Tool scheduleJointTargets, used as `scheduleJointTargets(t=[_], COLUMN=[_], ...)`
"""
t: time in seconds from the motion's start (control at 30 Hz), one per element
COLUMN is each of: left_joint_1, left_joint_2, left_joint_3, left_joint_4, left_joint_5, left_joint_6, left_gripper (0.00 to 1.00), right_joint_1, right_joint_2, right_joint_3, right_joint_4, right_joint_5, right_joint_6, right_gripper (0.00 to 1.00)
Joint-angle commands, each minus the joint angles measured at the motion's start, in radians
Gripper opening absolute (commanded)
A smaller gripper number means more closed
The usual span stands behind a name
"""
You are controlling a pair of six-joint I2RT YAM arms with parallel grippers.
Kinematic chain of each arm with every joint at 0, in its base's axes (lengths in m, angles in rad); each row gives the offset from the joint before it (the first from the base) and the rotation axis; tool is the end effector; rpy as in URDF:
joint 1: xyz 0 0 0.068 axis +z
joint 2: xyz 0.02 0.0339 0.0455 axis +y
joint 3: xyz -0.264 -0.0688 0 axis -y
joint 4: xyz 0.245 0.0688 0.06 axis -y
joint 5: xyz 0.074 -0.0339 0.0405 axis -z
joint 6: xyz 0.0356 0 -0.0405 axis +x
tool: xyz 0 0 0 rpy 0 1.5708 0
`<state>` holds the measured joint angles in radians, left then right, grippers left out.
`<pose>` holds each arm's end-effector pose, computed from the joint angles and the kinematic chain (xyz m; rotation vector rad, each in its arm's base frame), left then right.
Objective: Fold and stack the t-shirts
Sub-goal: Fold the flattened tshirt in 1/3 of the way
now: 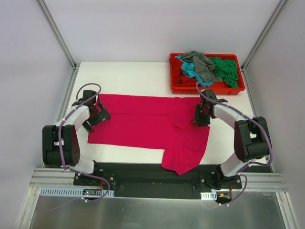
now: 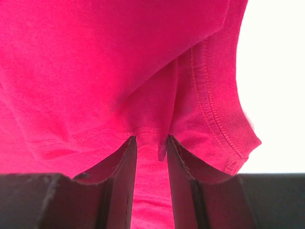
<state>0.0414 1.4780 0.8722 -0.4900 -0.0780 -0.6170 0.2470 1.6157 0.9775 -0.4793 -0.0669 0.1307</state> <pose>0.2808 0.0144 0.1888 -0.8848 2.5122 -0.0833 0.3023 0.0787 0.1810 -0.1778 2.6956 0.2057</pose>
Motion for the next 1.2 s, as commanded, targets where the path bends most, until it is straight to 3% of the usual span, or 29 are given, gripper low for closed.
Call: scheduleJointTargets(t=[0.0, 0.1, 0.3, 0.7, 1.1, 1.17], left_joint_1=[0.014, 0.012, 0.012, 0.011, 0.011, 0.012], left_joint_2=[0.008, 0.008, -0.004, 0.011, 0.008, 0.007], left_joint_3=[0.010, 0.008, 0.007, 0.007, 0.007, 0.005], left_joint_4=[-0.002, -0.001, 0.001, -0.002, -0.002, -0.001], left_joint_5=[0.020, 0.018, 0.012, 0.009, 0.011, 0.011], left_joint_6=[0.016, 0.016, 0.014, 0.010, 0.011, 0.011], left_gripper=[0.99, 0.99, 0.99, 0.99, 0.99, 0.99], right_joint_1=[-0.002, -0.002, -0.002, -0.002, -0.002, 0.000], right_joint_2=[0.007, 0.007, -0.008, -0.140, -0.209, -0.205], right_joint_3=[-0.017, -0.019, -0.026, -0.056, -0.126, -0.129], right_joint_4=[-0.002, 0.005, 0.005, -0.116, -0.122, -0.114], right_joint_5=[0.026, 0.033, 0.055, 0.027, 0.059, 0.061], right_joint_6=[0.020, 0.023, 0.037, 0.083, 0.127, 0.119], right_gripper=[0.33, 0.17, 0.01, 0.01, 0.08, 0.13])
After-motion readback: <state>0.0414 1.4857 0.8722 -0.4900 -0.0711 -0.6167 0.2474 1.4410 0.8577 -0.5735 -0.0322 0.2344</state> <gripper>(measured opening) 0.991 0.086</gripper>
